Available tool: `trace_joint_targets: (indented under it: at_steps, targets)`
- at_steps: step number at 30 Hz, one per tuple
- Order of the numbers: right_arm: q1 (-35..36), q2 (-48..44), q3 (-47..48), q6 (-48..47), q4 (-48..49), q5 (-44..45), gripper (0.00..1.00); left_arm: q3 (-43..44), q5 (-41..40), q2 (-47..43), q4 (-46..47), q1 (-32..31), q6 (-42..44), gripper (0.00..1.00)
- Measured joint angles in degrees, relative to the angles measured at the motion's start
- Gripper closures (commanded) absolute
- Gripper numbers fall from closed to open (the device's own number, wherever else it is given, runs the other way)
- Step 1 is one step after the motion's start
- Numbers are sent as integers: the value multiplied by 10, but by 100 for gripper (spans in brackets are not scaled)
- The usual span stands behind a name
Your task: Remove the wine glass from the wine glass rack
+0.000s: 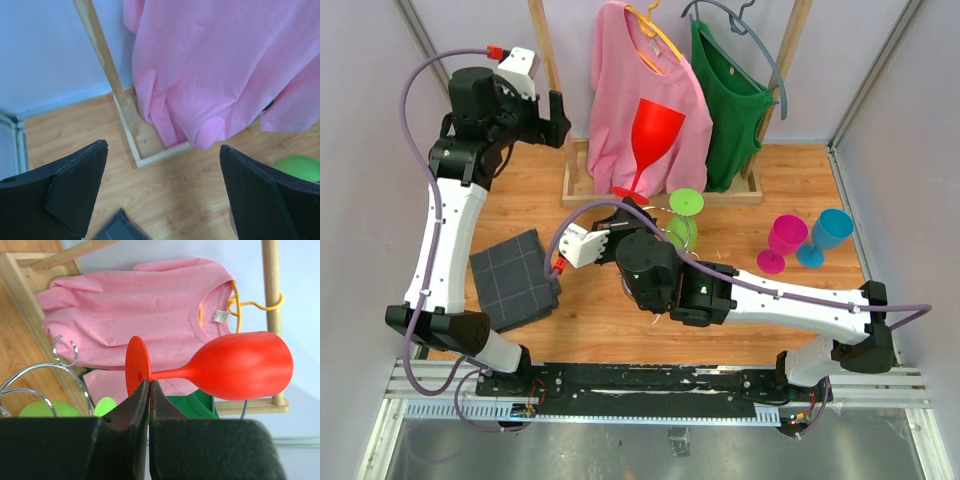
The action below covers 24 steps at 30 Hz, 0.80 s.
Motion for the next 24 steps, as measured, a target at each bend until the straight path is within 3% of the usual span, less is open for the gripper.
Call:
trace_joint_targets:
  at_steps: [5,10,24]
  targets:
    - [3,0,-3,-38,60,23,99,85,30,27,-8,0,63,1]
    - [11,-5,-17,-42,87,34,99,151,63,49,-17,0,68,2]
    - [34,5,-67,-72,153,60,99,110,309,51,-5,0,-77,1]
